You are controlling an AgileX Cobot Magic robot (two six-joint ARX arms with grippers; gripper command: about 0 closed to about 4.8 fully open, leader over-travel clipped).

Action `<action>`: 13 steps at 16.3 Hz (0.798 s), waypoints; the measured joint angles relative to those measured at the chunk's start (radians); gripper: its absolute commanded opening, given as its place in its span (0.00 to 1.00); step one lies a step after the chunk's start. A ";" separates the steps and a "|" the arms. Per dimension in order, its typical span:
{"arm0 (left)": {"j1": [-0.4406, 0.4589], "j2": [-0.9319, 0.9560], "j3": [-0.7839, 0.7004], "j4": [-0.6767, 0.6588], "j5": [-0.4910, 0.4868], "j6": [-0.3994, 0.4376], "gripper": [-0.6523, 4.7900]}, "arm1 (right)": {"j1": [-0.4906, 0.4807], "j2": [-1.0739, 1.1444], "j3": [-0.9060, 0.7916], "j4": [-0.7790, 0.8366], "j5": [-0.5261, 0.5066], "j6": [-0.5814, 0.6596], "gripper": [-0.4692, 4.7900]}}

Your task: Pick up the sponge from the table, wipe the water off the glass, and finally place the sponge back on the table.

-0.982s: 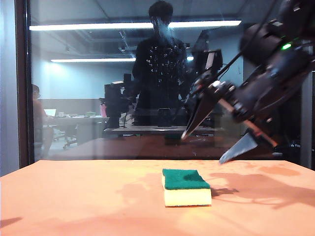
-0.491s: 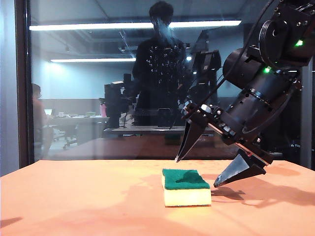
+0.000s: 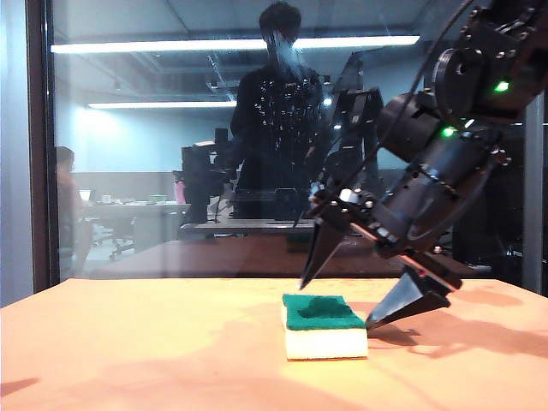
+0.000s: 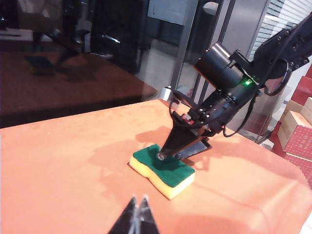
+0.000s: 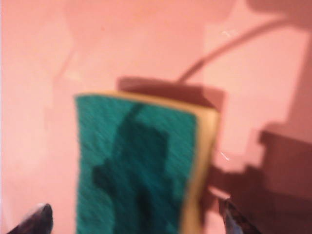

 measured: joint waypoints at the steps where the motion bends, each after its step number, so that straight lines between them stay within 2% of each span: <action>1: 0.000 0.000 0.000 0.001 0.000 0.000 0.11 | 0.007 0.007 0.008 0.005 0.002 0.002 0.94; 3: 0.000 0.000 0.000 0.001 0.000 0.000 0.11 | 0.016 0.025 0.008 0.011 0.001 0.015 0.94; 5: 0.000 0.000 0.000 0.001 0.000 0.000 0.11 | 0.018 0.031 0.010 0.014 0.001 0.021 0.72; 8: 0.000 0.000 0.000 0.000 0.000 0.000 0.11 | 0.027 0.040 0.007 0.012 0.018 0.023 0.54; 9: 0.000 0.000 0.000 0.000 0.000 0.000 0.11 | 0.028 0.040 0.007 0.011 0.019 0.023 0.44; 11: 0.000 0.000 0.000 0.000 0.000 0.000 0.11 | 0.027 0.040 0.007 0.011 0.021 0.023 0.13; 12: 0.000 0.000 0.000 0.000 0.000 0.000 0.11 | 0.027 0.040 0.007 0.013 0.022 0.023 0.07; 13: 0.000 0.000 0.000 0.000 0.000 0.000 0.11 | 0.027 0.040 0.008 0.015 0.028 0.022 0.07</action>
